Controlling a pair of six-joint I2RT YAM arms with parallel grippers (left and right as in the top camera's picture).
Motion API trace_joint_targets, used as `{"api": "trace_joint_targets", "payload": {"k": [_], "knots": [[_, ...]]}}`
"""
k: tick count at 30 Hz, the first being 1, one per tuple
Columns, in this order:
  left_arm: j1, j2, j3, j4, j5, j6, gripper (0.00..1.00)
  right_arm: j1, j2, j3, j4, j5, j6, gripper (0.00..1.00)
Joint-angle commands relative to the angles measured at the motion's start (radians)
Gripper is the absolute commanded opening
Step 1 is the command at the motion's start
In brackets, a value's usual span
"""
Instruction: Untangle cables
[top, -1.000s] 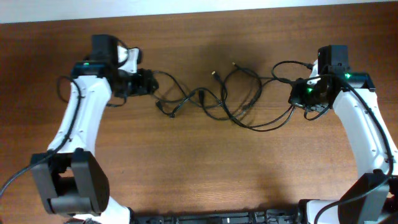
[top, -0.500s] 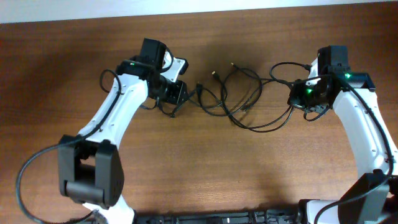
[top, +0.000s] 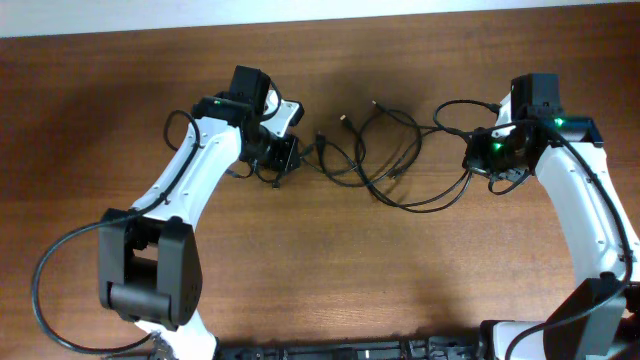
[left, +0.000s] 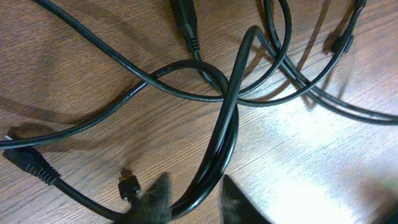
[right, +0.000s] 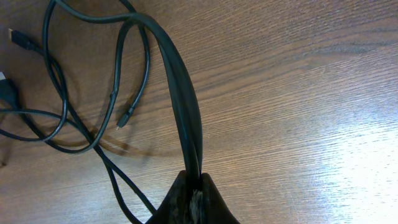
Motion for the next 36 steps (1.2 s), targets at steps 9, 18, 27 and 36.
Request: {"api": "trace_joint_targets", "payload": {"k": [9, 18, 27, 36], "knots": [[0.036, -0.031, 0.093, 0.002, -0.026, 0.009, 0.0, -0.006, -0.018, 0.019, -0.007, 0.031, -0.013, 0.04], [0.117, -0.17, 0.275, -0.01, -0.026, 0.008, 0.0, -0.006, 0.014, 0.018, -0.023, 0.04, -0.013, 0.04], [0.111, -0.145, 0.242, -0.131, -0.16, 0.007, 0.0, -0.006, 0.014, 0.018, -0.023, 0.04, -0.013, 0.04], [0.202, -0.139, 0.241, -0.179, -0.647, -0.338, 0.0, -0.006, 0.014, 0.018, -0.055, 0.177, -0.035, 0.04]]}}
